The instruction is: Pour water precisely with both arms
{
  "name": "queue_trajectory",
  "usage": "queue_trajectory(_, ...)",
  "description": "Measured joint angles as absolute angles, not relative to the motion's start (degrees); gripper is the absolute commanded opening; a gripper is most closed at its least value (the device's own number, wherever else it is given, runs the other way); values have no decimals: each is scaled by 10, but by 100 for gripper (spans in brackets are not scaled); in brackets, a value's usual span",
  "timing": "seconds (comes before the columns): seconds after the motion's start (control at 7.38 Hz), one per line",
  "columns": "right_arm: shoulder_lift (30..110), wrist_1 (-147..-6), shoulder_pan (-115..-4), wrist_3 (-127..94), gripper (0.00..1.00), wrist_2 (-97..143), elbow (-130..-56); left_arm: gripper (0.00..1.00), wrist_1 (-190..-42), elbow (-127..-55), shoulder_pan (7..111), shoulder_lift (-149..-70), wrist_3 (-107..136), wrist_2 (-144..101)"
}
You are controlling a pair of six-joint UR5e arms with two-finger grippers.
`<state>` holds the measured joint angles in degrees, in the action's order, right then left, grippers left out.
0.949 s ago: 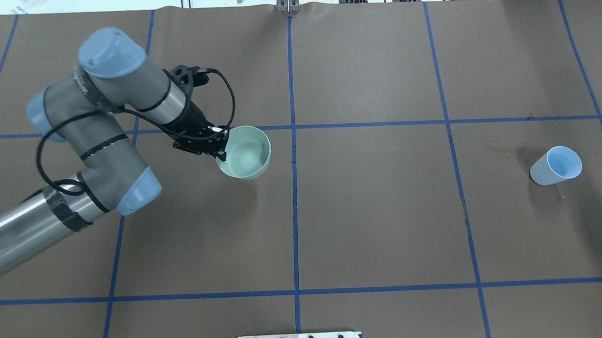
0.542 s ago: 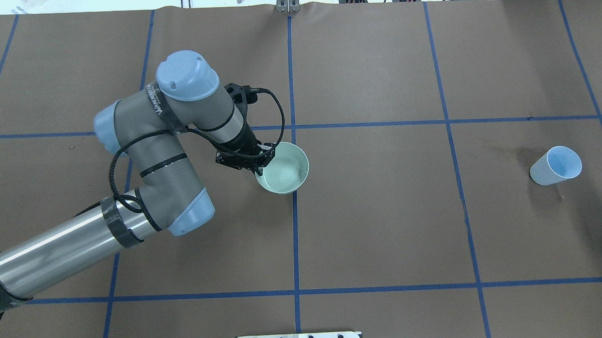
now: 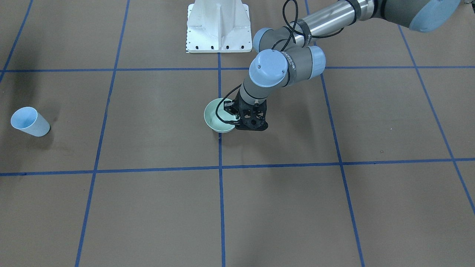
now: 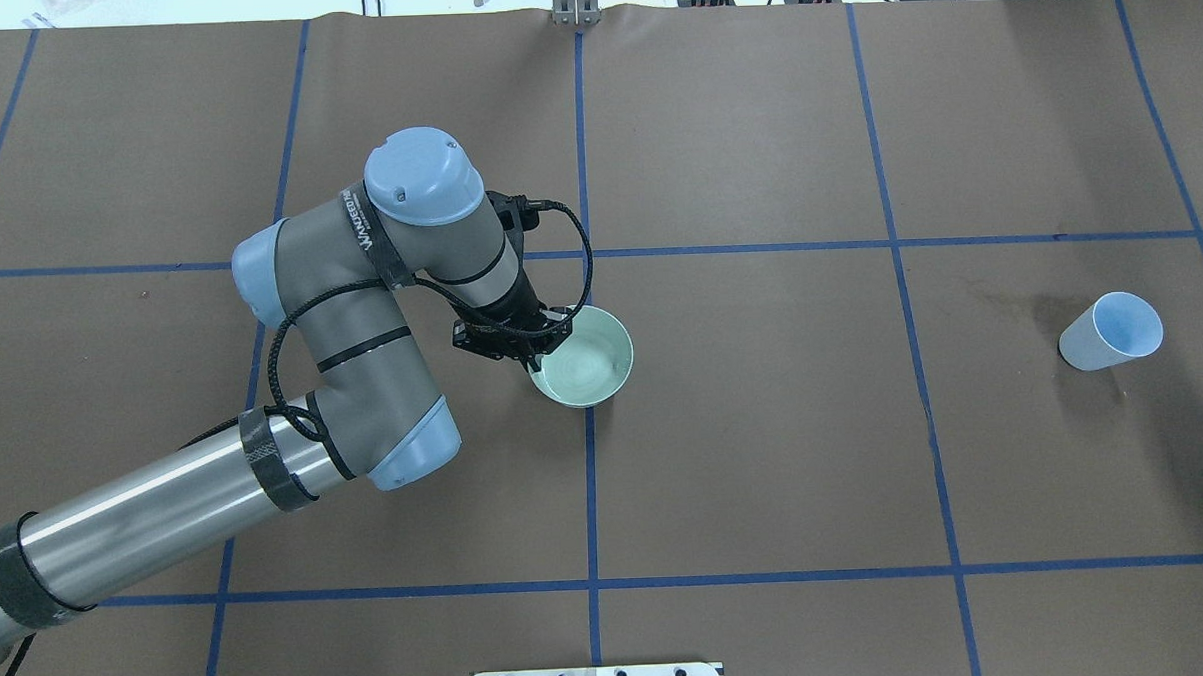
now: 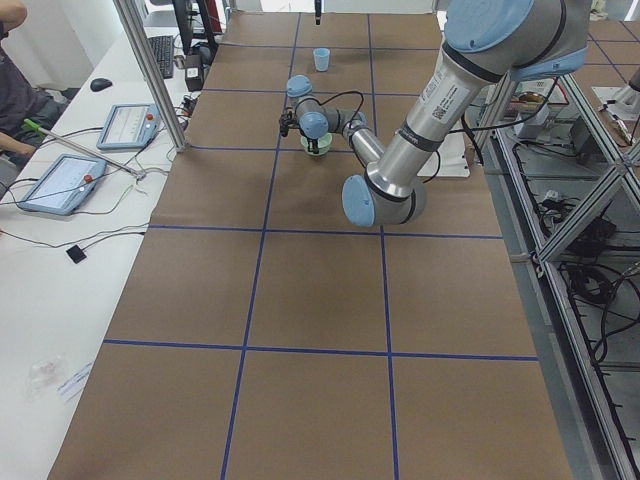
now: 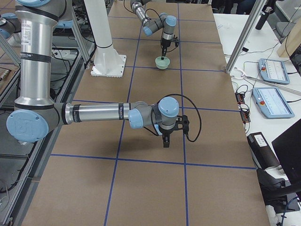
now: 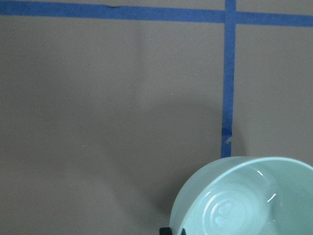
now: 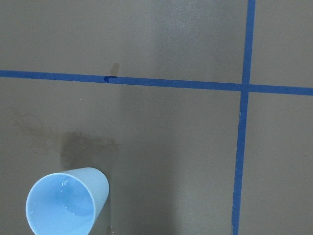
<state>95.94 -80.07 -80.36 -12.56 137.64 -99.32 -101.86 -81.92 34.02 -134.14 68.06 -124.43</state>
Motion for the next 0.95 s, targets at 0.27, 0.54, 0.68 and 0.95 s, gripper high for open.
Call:
queue_trajectory(0.27, 960, -801, -802, -126, 100, 1376, -993, 28, -1021, -818, 338, -1342, 685, -1245)
queue_trajectory(0.54, 959, -801, -802, -126, 100, 1376, -993, 41, -1024, -818, 337, -1342, 685, -1245)
queue_trajectory(0.68, 959, -801, -802, -125, 100, 1376, -993, 42, -1025, -818, 336, -1342, 685, -1245)
queue_trajectory(0.95, 957, -801, -802, -125, 100, 1376, -993, 100, -1029, -821, 334, -1342, 684, -1245)
